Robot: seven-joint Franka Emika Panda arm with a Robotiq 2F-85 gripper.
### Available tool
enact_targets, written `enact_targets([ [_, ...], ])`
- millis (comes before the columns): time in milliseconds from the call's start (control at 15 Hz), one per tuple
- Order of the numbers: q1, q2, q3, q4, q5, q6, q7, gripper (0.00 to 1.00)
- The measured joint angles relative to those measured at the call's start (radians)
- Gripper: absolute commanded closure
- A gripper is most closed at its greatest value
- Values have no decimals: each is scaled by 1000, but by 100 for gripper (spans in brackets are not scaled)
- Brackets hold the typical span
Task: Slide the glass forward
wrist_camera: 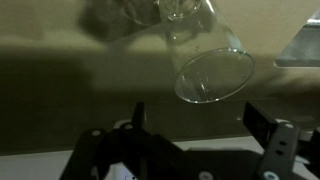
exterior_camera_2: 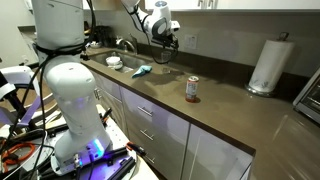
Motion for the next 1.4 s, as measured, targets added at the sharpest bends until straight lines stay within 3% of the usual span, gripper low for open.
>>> enact_targets([
  [667,-26,40,8,96,-1,-78,-66,0],
  [1400,-9,58,7,105,-16,-78,-66,0],
])
